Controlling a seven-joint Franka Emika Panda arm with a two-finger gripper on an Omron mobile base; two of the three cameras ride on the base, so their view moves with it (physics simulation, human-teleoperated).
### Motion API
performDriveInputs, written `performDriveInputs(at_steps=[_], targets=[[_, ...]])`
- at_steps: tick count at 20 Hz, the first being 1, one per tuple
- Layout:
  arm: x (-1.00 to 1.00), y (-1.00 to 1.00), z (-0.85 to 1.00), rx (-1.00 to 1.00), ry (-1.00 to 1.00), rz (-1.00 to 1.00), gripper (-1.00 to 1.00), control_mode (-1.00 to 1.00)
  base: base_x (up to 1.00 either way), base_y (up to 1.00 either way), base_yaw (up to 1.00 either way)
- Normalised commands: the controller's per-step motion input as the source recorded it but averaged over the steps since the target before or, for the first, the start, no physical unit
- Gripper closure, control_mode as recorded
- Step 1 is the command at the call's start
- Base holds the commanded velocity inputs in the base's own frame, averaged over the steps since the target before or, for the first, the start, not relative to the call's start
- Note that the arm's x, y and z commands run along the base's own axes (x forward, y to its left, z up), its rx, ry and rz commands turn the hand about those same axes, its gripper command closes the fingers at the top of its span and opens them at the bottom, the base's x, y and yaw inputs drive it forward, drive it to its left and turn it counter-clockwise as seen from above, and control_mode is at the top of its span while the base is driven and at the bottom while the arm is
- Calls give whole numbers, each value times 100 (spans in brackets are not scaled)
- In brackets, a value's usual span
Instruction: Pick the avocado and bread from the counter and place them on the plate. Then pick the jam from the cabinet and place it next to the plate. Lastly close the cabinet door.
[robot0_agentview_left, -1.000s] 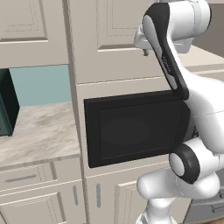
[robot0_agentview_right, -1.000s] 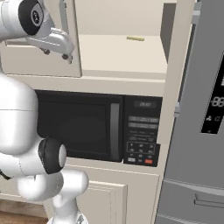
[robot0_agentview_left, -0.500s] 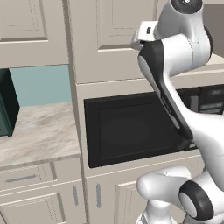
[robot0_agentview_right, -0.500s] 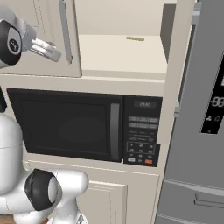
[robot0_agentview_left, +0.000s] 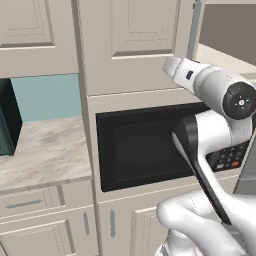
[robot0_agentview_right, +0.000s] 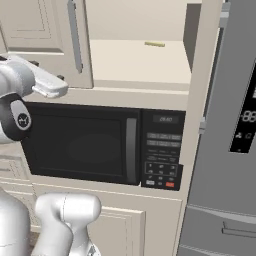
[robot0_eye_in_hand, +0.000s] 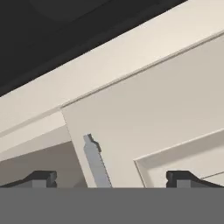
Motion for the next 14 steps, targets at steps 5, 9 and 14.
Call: performDriveInputs(at_steps=[5, 9, 14], targets=[[-92, -28, 30, 5, -39, 0, -100, -100, 0, 0, 0], [-92, -45, 10, 2, -28, 0, -100, -100, 0, 0, 0], [-90, -61, 0, 3, -14, 0, -100, -100, 0, 0, 0]])
